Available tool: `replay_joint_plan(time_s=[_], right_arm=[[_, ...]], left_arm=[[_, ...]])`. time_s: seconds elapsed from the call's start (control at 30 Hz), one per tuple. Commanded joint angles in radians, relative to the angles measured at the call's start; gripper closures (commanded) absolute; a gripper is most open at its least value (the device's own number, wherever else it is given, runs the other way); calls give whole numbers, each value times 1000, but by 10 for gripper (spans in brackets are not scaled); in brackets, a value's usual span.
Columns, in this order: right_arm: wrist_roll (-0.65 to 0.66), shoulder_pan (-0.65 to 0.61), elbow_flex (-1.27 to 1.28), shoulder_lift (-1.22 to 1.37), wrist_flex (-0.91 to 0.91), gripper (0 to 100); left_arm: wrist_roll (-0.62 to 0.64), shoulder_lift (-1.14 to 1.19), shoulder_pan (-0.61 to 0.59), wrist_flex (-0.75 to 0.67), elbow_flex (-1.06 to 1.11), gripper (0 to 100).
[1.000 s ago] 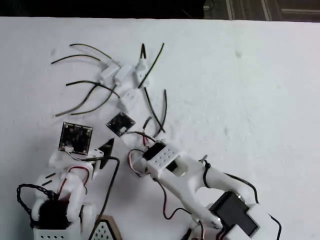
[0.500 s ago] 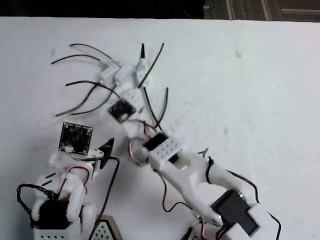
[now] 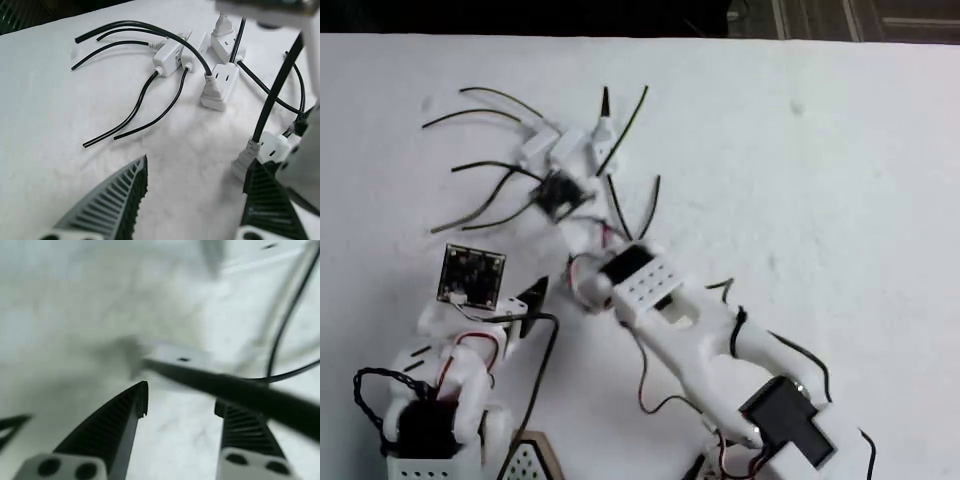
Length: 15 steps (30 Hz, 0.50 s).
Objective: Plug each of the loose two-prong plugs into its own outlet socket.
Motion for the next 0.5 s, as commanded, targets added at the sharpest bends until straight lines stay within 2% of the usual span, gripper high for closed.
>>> replay_joint_plan(time_s=[0.0, 0.17, 0.47], right_arm=[[-5, -54, -49, -7, 33, 714], [-2, -58, -49, -5, 12, 629], [-6, -53, -86, 194, -159, 636]], left_arm=[[5, -1, -7, -21, -2, 691], [5, -1, -7, -21, -2, 691], [5, -1, -7, -21, 0, 691]])
